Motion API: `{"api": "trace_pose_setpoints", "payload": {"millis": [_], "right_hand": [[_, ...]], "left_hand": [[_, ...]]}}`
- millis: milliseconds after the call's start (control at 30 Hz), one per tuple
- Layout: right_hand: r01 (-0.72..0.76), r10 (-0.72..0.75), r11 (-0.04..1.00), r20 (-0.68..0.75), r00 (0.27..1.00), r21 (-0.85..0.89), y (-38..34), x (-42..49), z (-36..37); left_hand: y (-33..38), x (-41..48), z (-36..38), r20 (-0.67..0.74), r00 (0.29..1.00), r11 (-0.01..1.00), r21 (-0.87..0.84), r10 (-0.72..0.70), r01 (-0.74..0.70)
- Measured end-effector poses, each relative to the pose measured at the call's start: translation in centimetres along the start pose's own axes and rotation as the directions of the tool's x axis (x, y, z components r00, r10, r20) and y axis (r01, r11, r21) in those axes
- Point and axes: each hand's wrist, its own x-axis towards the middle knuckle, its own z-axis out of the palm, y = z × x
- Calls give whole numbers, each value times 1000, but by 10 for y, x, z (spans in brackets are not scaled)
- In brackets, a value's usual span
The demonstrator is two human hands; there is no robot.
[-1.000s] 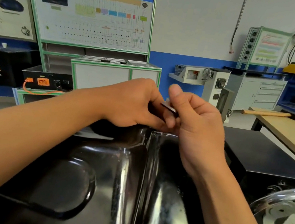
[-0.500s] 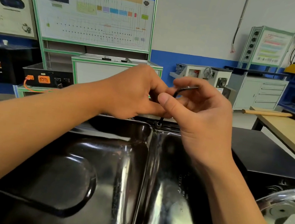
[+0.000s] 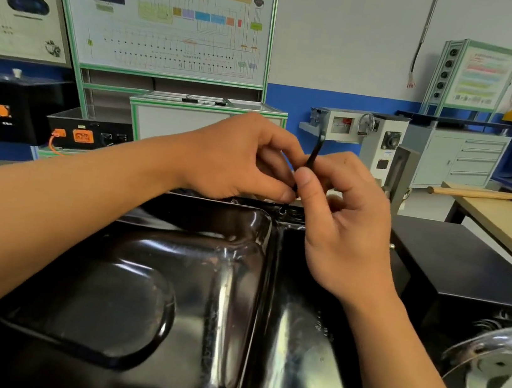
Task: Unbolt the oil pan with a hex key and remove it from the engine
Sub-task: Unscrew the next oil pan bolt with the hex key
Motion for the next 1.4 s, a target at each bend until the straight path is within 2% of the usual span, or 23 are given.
{"api": "trace_pose_setpoints", "payload": {"millis": [133, 233, 333, 400, 500, 633, 700, 833, 933, 1033, 1133, 1233, 1400], "right_hand": [[46, -45, 998, 32, 998, -35, 0, -3, 2], [34, -32, 999, -53, 998, 28, 0, -4, 1], [-29, 52, 990, -167, 985, 140, -1, -4, 3], [-52, 81, 987, -193, 978, 153, 0, -4, 3], [-28, 44, 994, -146, 988, 106, 2, -5, 2], [31, -31, 998, -13, 999, 53, 2, -5, 1], [27, -27, 999, 5, 1000, 37, 3, -6, 2], [-32, 45, 993, -115, 992, 112, 3, -7, 3], [-4, 23, 995, -188, 982, 101, 2, -7, 3], [7, 2, 998, -143, 990, 58, 3, -7, 3], [13, -13, 1000, -86, 996, -3, 4, -7, 2], [3, -2, 1000, -63, 998, 12, 3, -7, 1], [-46, 62, 995, -178, 982, 93, 1, -6, 3]], "left_hand": [[1, -1, 0, 47, 999, 1000, 18, 3, -4], [2, 0, 1, 11, 1000, 998, 60, 7, -7], [2, 3, 3, -28, 999, 990, 139, 15, -11], [3, 4, 6, -60, 998, 987, 160, 32, -21], [2, 5, 7, -54, 997, 988, 149, 46, -37], [0, 1, 2, 54, 996, 996, 40, 74, -76], [-1, 2, 2, 39, 998, 997, 61, 54, -57], [-2, 6, 6, -37, 999, 991, 133, 31, -25], [0, 7, 9, -79, 996, 993, 120, 29, -19], [0, 8, 9, -65, 996, 991, 125, 54, -45], [0, 4, 5, 27, 999, 995, 83, 46, -48], [-1, 3, 3, 8, 999, 994, 107, 37, -38], [-2, 10, 9, -82, 996, 986, 162, 36, -22]]}}
